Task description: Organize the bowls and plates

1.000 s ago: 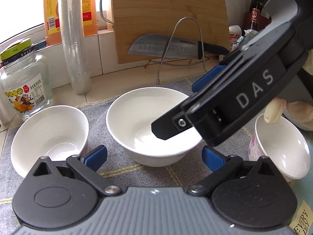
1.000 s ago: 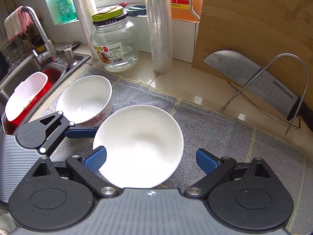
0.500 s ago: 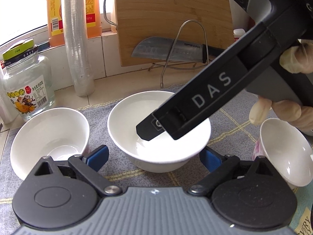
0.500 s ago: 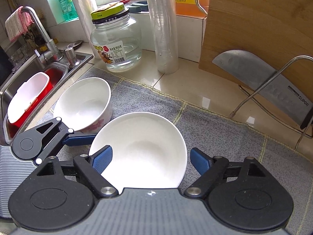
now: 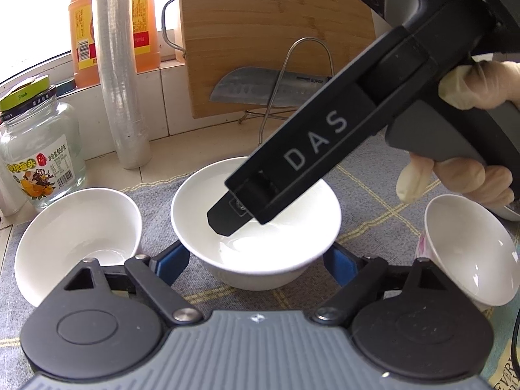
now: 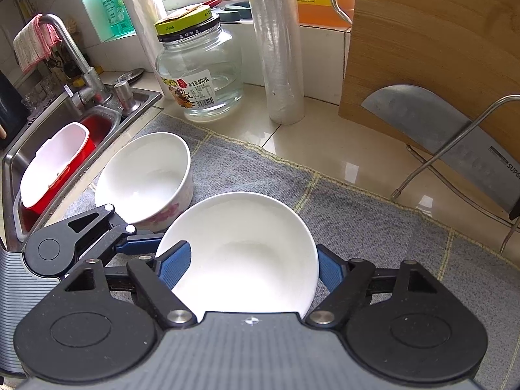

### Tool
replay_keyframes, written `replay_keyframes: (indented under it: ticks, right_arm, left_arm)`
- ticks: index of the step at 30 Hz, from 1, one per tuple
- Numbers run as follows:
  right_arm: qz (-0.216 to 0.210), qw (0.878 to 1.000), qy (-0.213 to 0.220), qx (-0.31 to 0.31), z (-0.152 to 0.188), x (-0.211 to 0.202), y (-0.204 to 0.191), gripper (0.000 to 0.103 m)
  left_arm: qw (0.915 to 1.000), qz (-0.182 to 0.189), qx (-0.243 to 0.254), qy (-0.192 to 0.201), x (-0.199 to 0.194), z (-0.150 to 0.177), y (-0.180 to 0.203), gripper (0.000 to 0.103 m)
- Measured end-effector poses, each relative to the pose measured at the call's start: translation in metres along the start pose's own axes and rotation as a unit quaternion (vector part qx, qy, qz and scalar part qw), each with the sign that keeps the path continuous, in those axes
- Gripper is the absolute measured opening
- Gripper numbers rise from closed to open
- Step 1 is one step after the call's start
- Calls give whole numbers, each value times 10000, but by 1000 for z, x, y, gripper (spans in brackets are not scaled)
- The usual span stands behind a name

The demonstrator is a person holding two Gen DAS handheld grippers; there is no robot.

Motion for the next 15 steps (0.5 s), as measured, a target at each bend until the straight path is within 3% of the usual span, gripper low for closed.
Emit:
replay_keyframes:
  ticks: [10, 15]
  right_arm:
    - [-54, 9999, -110, -58, 0, 9, 0, 85]
    - [-33, 9998, -172, -44, -2, 9, 2, 78]
  left_arm:
    - [10000, 47, 54, 22, 1, 0, -1, 89]
    - [9999, 36, 164, 18, 2, 1, 0, 89]
Point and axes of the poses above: each gripper's, at about its wrist camera, not at the fingertips, and x roughly the way its jaws point, y to its right, z to its underside, the point moved 3 cm from there along x, roughly the way its jaws point, and after that the axes turned 9 degrees about -x, right-handed, at the moved point
